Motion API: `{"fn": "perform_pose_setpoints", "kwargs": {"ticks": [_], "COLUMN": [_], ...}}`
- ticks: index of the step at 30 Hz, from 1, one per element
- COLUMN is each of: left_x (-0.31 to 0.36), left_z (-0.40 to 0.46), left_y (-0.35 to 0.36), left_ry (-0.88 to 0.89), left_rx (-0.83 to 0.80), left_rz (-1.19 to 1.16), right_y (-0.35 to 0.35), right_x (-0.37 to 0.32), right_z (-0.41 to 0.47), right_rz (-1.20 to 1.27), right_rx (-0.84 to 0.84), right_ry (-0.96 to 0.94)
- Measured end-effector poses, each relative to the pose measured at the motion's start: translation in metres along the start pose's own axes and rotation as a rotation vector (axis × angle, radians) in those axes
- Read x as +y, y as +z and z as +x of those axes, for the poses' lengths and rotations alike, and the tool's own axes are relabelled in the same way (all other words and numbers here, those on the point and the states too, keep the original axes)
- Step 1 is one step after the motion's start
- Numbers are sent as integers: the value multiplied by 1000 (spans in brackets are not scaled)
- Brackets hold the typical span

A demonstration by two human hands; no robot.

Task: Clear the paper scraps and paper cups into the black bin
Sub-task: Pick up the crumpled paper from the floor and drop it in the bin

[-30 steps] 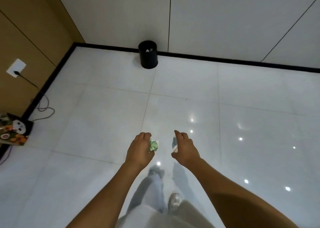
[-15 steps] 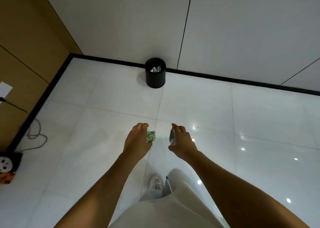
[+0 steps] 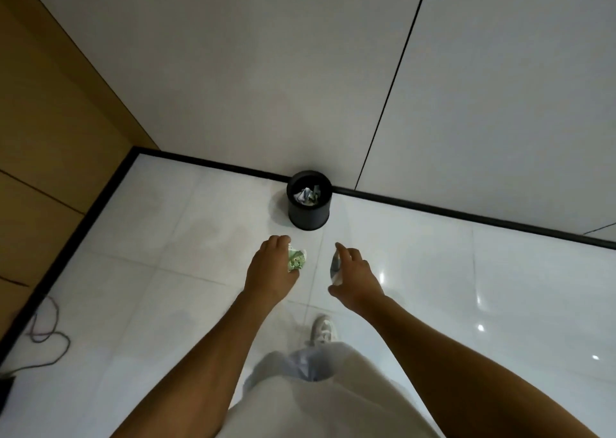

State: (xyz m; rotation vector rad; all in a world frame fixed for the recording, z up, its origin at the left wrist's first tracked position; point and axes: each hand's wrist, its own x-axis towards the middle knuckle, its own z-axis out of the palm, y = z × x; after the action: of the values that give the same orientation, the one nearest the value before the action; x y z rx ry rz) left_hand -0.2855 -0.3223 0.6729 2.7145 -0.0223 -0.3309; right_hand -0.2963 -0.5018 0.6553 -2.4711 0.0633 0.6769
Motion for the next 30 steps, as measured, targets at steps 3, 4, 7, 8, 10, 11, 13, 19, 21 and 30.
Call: {"fn": "perform_pose_setpoints", "kwargs": {"ticks": [3, 4, 7, 8, 10, 11, 13, 19, 21, 30], "left_x": [-5, -8, -23, -28, -39, -44, -53, -75, -82, -110], "left_z": [55, 70, 122, 141, 181, 201, 244, 352, 385, 507], "left_y": [-15, -19, -28, -30, -36, -39, -45, -61, -60, 0], "left_ry": [-3, -4, -29, -36, -19, -3, 32, 106, 101, 152], "left_rx": [4, -4, -41, -66, -113, -132, -156, -246, -261, -268], "left_rz": [-34, -45, -49, -43, -25, -16, 2, 57, 54, 63], "right_y": [-24, -29, -40, -42, -45, -45, -47, -52, -54, -23], "right_x": [-10, -15, -28, -33, -42, -47, -56, -78, -79, -39], "right_z": [55, 71, 124, 142, 178, 195, 229, 317, 351, 513], "right_rz": [-19, -20, -5, 6, 31, 41, 63, 151, 162, 132], "right_rx": [-5, -11, -12, -6, 7, 16, 43, 53, 59, 48], "right_ry": [22, 28, 52, 62, 88, 107, 160, 314, 325, 383]}}
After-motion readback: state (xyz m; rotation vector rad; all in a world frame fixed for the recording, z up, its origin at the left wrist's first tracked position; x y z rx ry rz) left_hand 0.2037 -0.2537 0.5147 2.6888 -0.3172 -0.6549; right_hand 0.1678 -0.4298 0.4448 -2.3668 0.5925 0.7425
